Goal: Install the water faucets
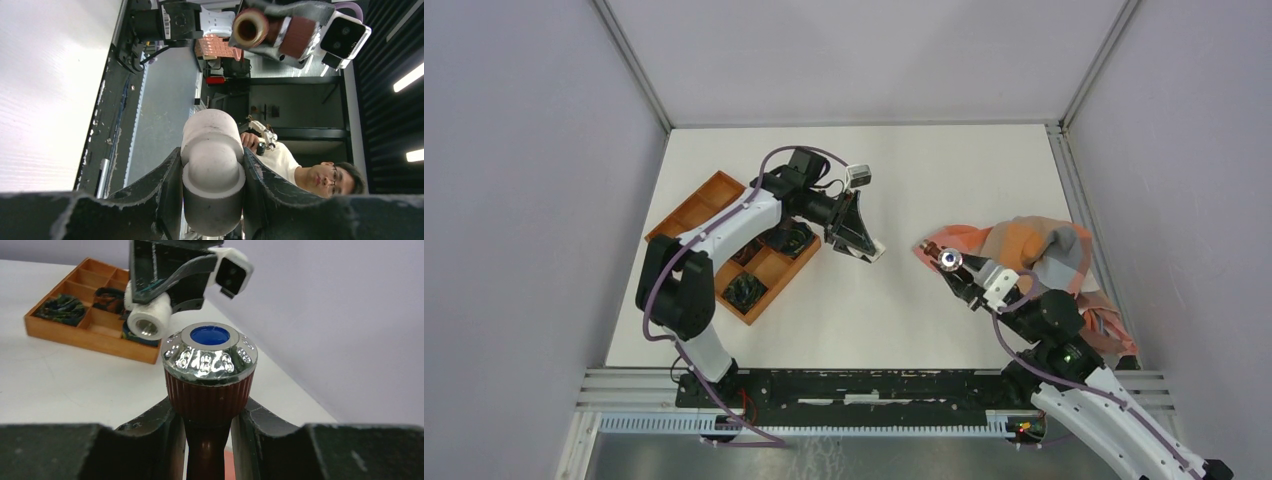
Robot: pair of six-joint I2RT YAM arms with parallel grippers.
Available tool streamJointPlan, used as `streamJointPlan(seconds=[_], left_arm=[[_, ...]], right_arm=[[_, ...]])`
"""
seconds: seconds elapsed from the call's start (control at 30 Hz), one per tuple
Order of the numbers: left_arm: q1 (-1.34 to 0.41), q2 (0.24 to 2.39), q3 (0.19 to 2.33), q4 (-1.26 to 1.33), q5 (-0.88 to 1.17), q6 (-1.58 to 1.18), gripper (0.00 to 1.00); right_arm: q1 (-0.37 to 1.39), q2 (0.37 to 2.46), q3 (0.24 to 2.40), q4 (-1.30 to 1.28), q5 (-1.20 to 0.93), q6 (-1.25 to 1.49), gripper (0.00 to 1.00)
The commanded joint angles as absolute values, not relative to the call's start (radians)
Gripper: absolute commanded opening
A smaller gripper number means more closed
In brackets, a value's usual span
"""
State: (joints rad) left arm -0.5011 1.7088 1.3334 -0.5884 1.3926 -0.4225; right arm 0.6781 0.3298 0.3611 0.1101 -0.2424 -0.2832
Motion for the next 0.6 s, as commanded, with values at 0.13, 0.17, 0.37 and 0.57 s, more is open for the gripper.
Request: streamJointPlan(seconds=[0.13,0.17,0.37,0.57], left_arm=[[-0.506,1.719,1.324,-0.678,1.476,-0.403,0.02],[-0.506,1.727,1.328,-0.695,1.482,-0.387,0.02],[-0.498,1.774,1.393,-0.839,1.49,-0.271,0.02],[-0.441,1.777,1.43,-0.949,1.529,-0.153,0.02]], right_arm=[[0.69,0.332,0.364,0.147,-0.085,-0.431,0.0],[0.696,0.35,0.374,0.15,-0.076,-0.442,0.0],[0.83,0.45,0.425,0.151,0.072,-0.543,0.0],[0.991,0.536,0.452,0.186,0.252,-0.613,0.0]])
